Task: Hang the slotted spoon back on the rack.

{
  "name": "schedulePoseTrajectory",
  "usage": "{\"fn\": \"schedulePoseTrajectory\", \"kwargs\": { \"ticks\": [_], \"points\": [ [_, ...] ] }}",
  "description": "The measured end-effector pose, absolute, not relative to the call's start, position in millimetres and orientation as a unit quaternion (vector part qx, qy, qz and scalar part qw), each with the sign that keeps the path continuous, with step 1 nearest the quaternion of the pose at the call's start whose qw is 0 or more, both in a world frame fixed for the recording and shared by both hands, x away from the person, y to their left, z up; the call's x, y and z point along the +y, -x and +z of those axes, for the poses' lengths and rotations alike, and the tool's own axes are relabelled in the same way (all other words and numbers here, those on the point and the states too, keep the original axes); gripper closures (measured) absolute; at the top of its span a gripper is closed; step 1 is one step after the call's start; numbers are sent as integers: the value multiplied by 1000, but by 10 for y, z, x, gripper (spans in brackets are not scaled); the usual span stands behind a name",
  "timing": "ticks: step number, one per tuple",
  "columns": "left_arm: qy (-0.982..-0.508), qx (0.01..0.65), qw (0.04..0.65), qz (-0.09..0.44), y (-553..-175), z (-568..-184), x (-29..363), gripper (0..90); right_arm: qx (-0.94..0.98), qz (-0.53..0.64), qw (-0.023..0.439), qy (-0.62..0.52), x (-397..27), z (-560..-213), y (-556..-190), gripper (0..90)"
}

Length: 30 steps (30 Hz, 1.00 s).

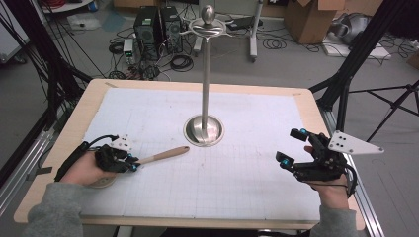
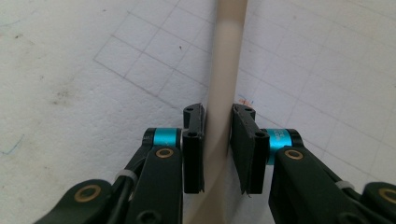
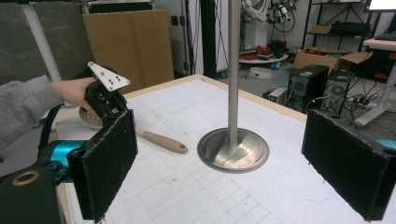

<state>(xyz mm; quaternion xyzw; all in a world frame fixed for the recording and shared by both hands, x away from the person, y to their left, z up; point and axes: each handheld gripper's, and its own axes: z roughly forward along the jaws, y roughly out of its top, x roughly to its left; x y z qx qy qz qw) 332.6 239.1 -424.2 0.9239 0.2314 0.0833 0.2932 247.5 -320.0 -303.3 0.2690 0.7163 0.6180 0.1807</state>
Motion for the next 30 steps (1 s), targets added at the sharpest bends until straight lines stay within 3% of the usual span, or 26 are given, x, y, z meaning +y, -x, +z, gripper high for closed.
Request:
{"fn": "schedulePoseTrajectory", "kwargs": {
  "ticks": [18, 30],
  "points": [
    [-919, 236, 299, 99, -3299, -4208, 2426, 777, 718, 617, 181, -268, -3176, -3021, -2485, 95],
    [-903, 235, 347, 96, -3232, -4063, 2441, 777, 718, 617, 182, -265, -3163, -3016, -2504, 95]
  ]
}}
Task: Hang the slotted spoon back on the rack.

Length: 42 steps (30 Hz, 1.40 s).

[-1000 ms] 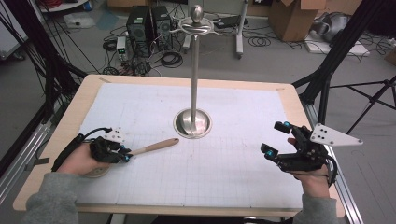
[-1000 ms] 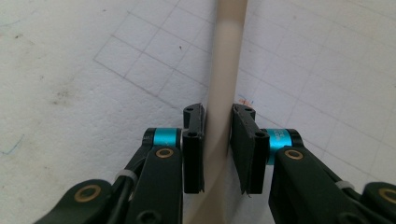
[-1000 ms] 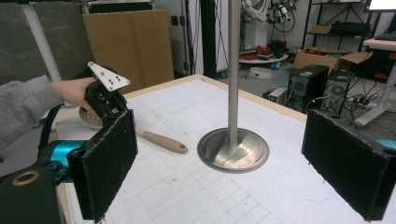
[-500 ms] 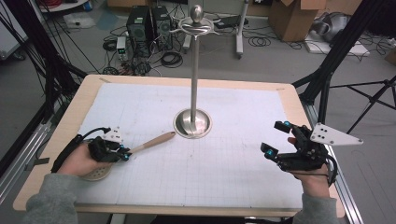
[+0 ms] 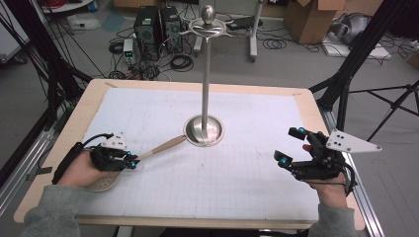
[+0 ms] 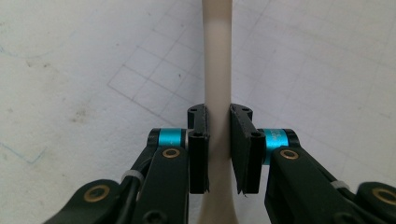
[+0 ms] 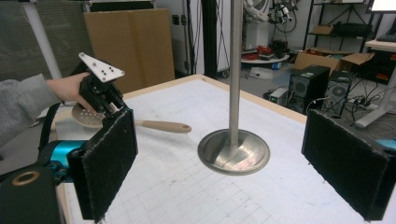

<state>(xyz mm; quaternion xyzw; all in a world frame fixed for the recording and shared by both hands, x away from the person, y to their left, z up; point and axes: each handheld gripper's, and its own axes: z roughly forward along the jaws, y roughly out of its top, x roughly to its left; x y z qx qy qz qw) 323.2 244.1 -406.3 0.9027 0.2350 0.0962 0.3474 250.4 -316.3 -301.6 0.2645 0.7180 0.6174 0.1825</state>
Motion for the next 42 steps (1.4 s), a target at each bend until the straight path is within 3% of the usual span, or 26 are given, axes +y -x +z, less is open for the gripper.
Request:
{"fn": "schedulePoseTrajectory", "kwargs": {
  "ticks": [42],
  "points": [
    [-823, 268, 492, 96, -3208, -3312, 2603, 776, 710, 630, 171, -263, -3115, -3024, -2657, 95]
  ]
}}
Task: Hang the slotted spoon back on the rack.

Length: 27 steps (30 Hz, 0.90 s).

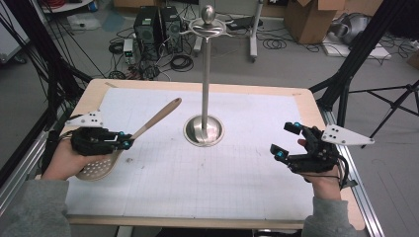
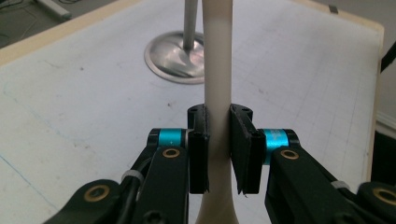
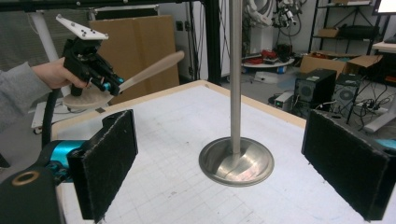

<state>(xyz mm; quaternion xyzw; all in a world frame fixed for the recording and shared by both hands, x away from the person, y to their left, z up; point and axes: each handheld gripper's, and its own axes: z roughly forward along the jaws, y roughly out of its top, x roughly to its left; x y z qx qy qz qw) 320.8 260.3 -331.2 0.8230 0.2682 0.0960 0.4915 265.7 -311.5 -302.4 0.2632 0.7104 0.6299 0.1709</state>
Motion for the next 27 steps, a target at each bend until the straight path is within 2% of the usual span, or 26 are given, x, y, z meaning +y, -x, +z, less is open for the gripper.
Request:
{"fn": "schedulePoseTrajectory", "kwargs": {
  "ticks": [15, 27],
  "points": [
    [-823, 259, 492, 118, -3301, -3042, 2594, 775, 708, 631, 170, -266, -3138, -3027, -2653, 95],
    [-807, 256, 518, 119, -3300, -2834, 2609, 776, 706, 634, 170, -265, -3147, -3031, -2657, 95]
  ]
}}
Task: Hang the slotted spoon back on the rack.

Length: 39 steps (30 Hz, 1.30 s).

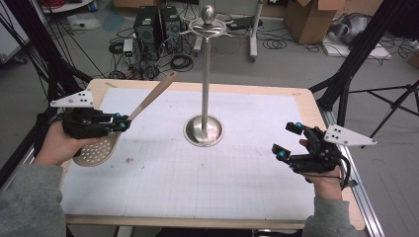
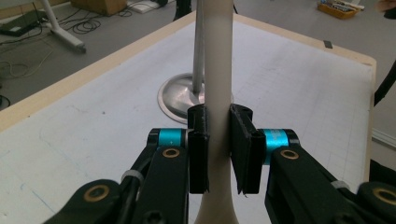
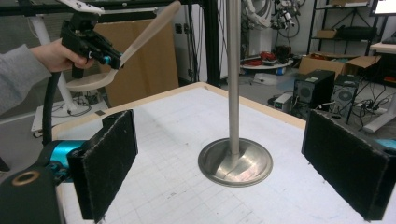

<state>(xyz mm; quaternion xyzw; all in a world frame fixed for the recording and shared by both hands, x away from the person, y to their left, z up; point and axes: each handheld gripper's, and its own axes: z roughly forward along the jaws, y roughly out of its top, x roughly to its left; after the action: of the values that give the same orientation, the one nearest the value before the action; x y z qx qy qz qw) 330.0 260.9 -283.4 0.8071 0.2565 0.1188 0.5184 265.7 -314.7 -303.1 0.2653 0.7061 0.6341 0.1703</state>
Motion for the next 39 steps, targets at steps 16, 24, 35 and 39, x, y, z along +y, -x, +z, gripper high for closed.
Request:
{"fn": "schedulePoseTrajectory", "kwargs": {
  "ticks": [16, 24, 35, 39],
  "points": [
    [-815, 244, 505, 144, -3303, -2530, 2530, 778, 705, 635, 169, -266, -3154, -3039, -2664, 95],
    [-816, 232, 510, 142, -3321, -2386, 2481, 777, 704, 637, 165, -268, -3154, -3038, -2660, 95],
    [-806, 229, 531, 126, -3381, -2252, 2517, 778, 701, 639, 162, -272, -3193, -3058, -2674, 95],
    [-805, 225, 533, 128, -3392, -2219, 2541, 778, 701, 638, 164, -273, -3204, -3072, -2685, 95]
  ]
}}
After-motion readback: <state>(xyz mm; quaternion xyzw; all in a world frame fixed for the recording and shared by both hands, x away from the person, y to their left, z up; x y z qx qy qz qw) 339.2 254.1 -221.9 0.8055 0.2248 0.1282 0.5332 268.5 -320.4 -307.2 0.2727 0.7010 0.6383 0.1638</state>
